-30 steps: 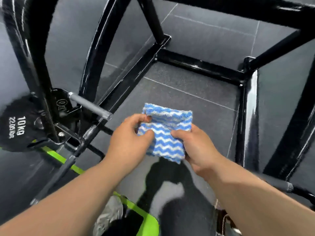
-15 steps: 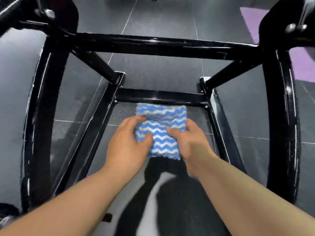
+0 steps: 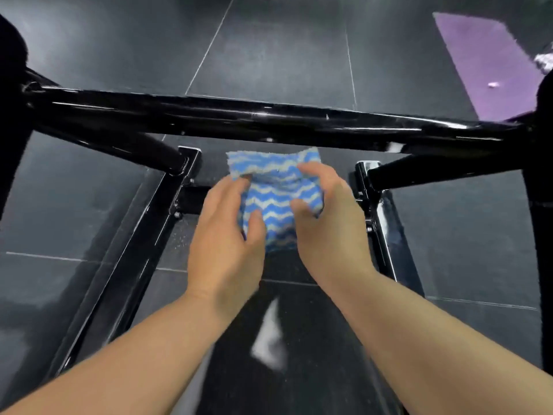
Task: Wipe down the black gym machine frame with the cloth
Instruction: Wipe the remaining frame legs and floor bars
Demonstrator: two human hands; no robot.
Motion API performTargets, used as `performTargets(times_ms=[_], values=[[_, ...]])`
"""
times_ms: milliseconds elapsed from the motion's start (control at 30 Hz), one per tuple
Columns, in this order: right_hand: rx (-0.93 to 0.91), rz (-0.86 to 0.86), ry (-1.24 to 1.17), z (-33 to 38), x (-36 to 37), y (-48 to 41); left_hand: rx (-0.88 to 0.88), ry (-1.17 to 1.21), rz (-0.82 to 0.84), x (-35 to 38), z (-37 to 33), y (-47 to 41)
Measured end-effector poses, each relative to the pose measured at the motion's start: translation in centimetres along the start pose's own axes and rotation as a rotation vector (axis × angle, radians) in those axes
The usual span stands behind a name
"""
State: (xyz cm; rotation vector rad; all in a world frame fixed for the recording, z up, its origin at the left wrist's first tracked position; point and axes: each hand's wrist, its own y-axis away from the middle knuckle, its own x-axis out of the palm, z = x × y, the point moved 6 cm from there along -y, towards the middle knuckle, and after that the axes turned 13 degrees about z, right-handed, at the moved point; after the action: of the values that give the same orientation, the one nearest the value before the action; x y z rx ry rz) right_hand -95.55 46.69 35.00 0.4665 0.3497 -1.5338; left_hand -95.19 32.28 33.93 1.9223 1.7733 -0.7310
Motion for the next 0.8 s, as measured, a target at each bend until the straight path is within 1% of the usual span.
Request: performTargets(times_ms=[100, 167, 200, 267, 333, 400, 433, 500, 533, 567, 600, 633, 667, 700, 767, 800], values=[[-0.090, -0.010, 0.224, 1.3, -1.6, -5.5, 0.061, -0.077, 0.003, -0.1, -1.8, -5.9], [-0.096, -0.016, 0.382, 1.9, -2.3, -9.6, 0.049, -0.185, 0.019, -0.4, -2.3, -9.8], [-0.070, -0.027, 0.491, 1.7, -2.9, -11.2, 0.035, -0.236, 0.023, -0.7, -2.4, -11.4], [0.057, -0.032, 0.741, 0.9, -3.8, -15.8, -0.003, -0.314, 0.012, -2.0, -1.7, -16.7], [0.136, -0.040, 0.862, 0.0, -4.4, -16.6, 0.000, -0.434, 0.026, -3.3, -1.2, -19.1], [0.228, 0.022, 0.871, -0.9, -4.6, -19.3, -0.032, -0.511, 0.126, -3.3, -0.6, -23.6], [0.287, 0.092, 0.885, -1.2, -4.1, -20.1, -0.051, -0.559, 0.164, -3.2, -0.2, -24.9], [0.414, 0.291, 0.898, -1.5, -3.6, -22.9, -0.086, -0.629, 0.270, -2.2, 0.5, -27.6], [0.452, 0.407, 0.872, -1.6, -3.2, -24.3, -0.115, -0.626, 0.344, -1.4, 0.9, -28.5], [0.423, 0.507, 0.838, -1.3, -2.3, -25.1, -0.136, -0.612, 0.386, -0.9, 1.2, -28.7], [0.351, 0.581, 0.819, -0.8, -1.4, -25.7, -0.148, -0.604, 0.400, -0.6, 1.5, -29.0], [0.267, 0.621, 0.808, -0.3, -0.5, -25.6, -0.146, -0.608, 0.396, -0.7, 1.7, -29.0], [0.232, 0.631, 0.799, -0.1, -0.4, -25.3, -0.149, -0.618, 0.395, -0.7, 1.6, -29.1], [0.232, 0.600, 0.793, -0.1, -0.8, -24.8, -0.152, -0.616, 0.396, -0.9, 1.7, -29.2], [0.341, 0.508, 0.821, -1.6, -4.0, -23.5, -0.171, -0.598, 0.412, -1.0, 1.8, -29.1], [0.443, 0.476, 0.857, -2.9, -6.5, -23.0, -0.169, -0.585, 0.416, -0.9, 1.7, -29.0]])
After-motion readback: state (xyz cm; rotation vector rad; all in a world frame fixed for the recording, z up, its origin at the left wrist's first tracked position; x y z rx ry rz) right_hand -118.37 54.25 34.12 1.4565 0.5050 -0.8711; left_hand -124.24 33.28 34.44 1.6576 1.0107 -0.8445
